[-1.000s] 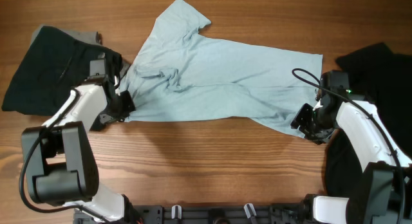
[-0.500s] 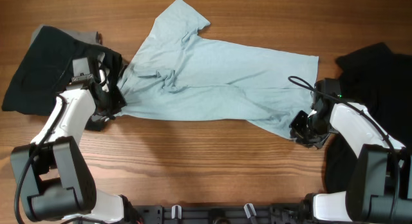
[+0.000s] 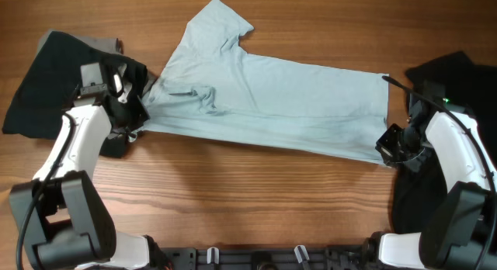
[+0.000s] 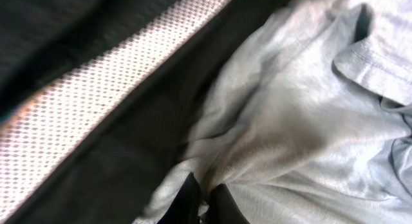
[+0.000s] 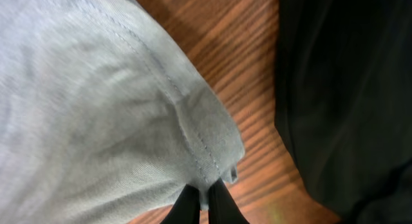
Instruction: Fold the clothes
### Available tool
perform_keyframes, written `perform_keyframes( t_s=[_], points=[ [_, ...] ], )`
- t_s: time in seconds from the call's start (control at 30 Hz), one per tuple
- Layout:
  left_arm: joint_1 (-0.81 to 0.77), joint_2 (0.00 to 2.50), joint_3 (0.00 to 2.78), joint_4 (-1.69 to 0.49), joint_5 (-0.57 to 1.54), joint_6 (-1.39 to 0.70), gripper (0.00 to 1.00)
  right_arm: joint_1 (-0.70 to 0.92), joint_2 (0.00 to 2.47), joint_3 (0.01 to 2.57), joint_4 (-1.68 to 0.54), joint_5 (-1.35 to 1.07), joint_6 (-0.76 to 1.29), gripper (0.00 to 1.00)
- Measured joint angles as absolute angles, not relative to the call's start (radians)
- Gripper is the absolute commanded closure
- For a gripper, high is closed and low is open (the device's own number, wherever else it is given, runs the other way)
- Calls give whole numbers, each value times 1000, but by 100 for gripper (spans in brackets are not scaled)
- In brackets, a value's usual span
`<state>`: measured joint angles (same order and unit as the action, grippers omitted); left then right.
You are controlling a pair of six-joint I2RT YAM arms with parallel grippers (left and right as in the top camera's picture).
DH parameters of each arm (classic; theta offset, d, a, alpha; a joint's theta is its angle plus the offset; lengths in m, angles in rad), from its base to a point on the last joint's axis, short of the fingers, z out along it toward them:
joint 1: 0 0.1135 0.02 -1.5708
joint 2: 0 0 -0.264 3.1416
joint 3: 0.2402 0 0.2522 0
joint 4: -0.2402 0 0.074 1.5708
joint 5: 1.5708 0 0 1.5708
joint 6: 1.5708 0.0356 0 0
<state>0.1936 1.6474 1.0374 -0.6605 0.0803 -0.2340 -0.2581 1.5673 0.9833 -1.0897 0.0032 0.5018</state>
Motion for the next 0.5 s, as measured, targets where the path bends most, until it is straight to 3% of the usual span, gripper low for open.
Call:
perform_keyframes(
  t_s=[0.07,0.1,0.17,0.23,0.4,0.5],
  points=[
    [219,1645,1039,-670,81,-234,96,-258,1567,983,-1113,11,492,95],
    [232,1645,1039,-673,81,-234,96,-258,1567,983,-1116,14,487,89],
    [252,1645,1039,-673,89,-234,96,-258,1567,983,-1117,22,461,64],
    [262,1645,1039,-672,95,-234,96,-258,1567,984,-1108,25,416,47],
    [264,1644,1039,-670,96,-234,96,-259,1567,984,-1077,10,363,34],
    [264,1644,1039,-673,96,-235,96,-259,1567,984,-1031,1,355,32]
  ],
)
